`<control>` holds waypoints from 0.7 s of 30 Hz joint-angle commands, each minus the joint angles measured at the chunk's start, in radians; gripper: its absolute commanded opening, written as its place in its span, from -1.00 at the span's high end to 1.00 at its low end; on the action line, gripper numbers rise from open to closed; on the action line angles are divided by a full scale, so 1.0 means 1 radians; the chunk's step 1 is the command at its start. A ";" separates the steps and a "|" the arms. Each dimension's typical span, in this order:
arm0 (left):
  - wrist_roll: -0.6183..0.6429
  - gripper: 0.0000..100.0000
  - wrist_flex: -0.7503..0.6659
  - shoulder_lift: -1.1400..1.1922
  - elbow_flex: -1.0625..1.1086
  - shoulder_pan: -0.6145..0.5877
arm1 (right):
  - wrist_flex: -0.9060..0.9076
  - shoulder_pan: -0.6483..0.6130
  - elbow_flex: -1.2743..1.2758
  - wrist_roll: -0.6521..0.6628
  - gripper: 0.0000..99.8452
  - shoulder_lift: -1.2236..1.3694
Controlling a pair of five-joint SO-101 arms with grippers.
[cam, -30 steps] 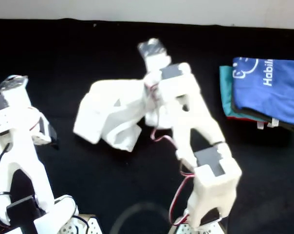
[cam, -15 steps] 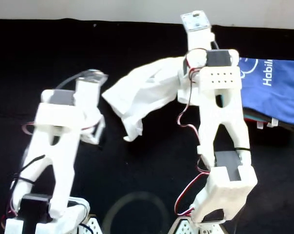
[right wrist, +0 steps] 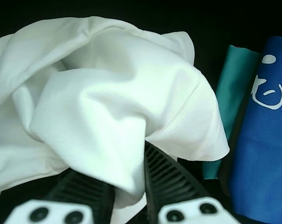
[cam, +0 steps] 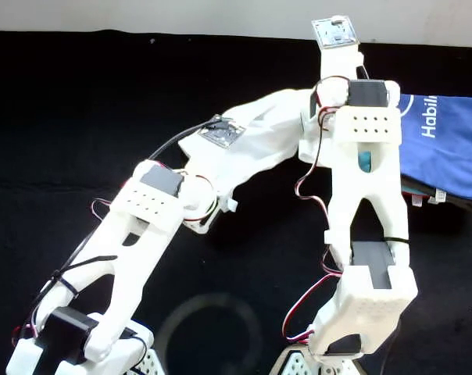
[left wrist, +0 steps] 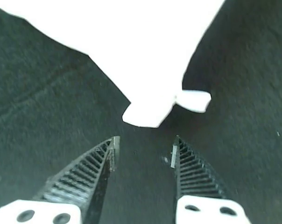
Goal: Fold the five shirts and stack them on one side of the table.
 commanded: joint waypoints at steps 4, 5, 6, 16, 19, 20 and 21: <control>0.006 0.61 -0.152 -0.022 0.087 0.021 | -0.012 0.010 -0.050 0.009 0.99 -0.061; 0.006 0.61 -0.175 -0.022 0.102 0.024 | -0.012 0.008 -0.050 0.009 0.99 -0.061; 0.006 0.61 -0.198 -0.022 0.113 0.031 | -0.012 0.008 -0.050 0.009 0.99 -0.061; 0.006 0.62 -0.284 0.220 -0.002 0.061 | -0.012 0.010 -0.050 0.009 0.99 -0.062; 0.006 0.62 -0.250 0.254 -0.051 0.059 | -0.012 0.010 -0.050 0.009 0.99 -0.062; 0.006 0.63 -0.244 0.259 -0.058 0.061 | -0.012 0.010 -0.050 0.009 0.99 -0.062; 0.006 0.67 -0.244 0.263 -0.058 0.061 | -0.012 0.010 -0.050 0.009 0.99 -0.062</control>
